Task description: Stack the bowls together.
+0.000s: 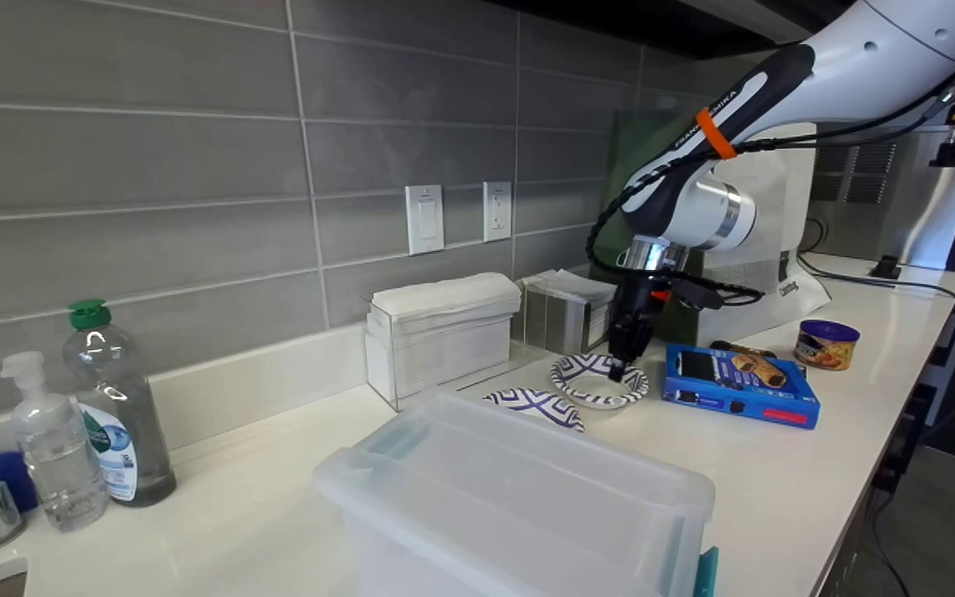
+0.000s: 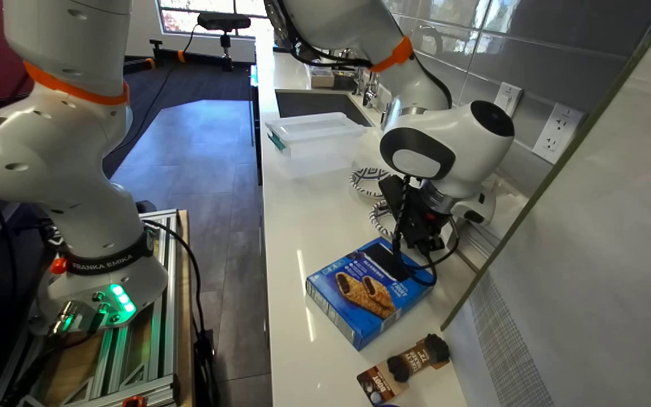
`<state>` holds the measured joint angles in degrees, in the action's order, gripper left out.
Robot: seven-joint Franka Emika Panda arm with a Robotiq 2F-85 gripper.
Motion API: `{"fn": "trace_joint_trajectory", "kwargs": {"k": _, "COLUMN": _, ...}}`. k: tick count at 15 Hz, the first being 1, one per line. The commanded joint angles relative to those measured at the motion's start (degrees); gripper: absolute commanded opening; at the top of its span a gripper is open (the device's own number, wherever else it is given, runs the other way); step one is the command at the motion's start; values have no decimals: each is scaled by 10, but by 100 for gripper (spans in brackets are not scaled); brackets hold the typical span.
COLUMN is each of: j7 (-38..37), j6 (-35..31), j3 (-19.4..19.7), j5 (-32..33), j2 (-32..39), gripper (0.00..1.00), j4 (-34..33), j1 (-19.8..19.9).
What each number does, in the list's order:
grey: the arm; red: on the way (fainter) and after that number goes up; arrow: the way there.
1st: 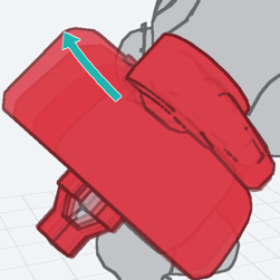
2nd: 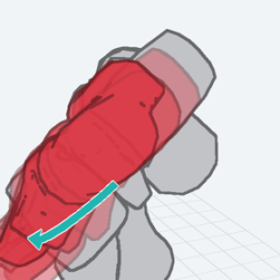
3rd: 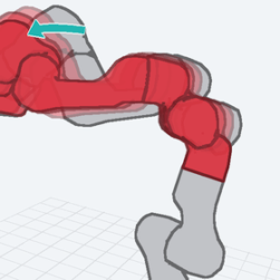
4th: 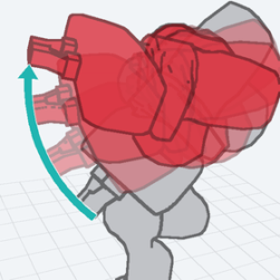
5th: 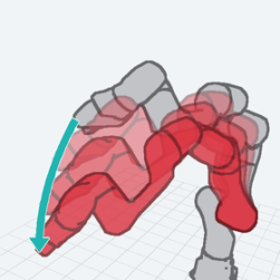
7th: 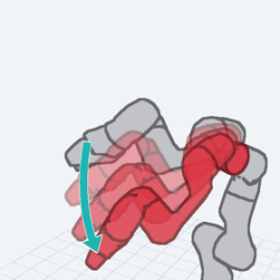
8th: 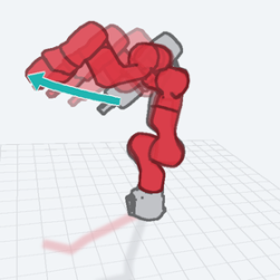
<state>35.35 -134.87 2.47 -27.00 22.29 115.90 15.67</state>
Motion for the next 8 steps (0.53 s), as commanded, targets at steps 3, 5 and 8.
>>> {"fn": "trace_joint_trajectory", "kwargs": {"k": 3, "j7": 6, "j6": 19, "j3": -18, "j5": 2, "j2": -5, "gripper": 1, "j4": 6, "j1": 9}}
{"fn": "trace_joint_trajectory", "kwargs": {"k": 5, "j7": 5, "j6": 22, "j3": -19, "j5": 1, "j2": -12, "gripper": 1, "j4": 9, "j1": 9}}
{"fn": "trace_joint_trajectory", "kwargs": {"k": 8, "j7": -4, "j6": 18, "j3": -19, "j5": -2, "j2": -43, "gripper": 2, "j4": 24, "j1": 6}}
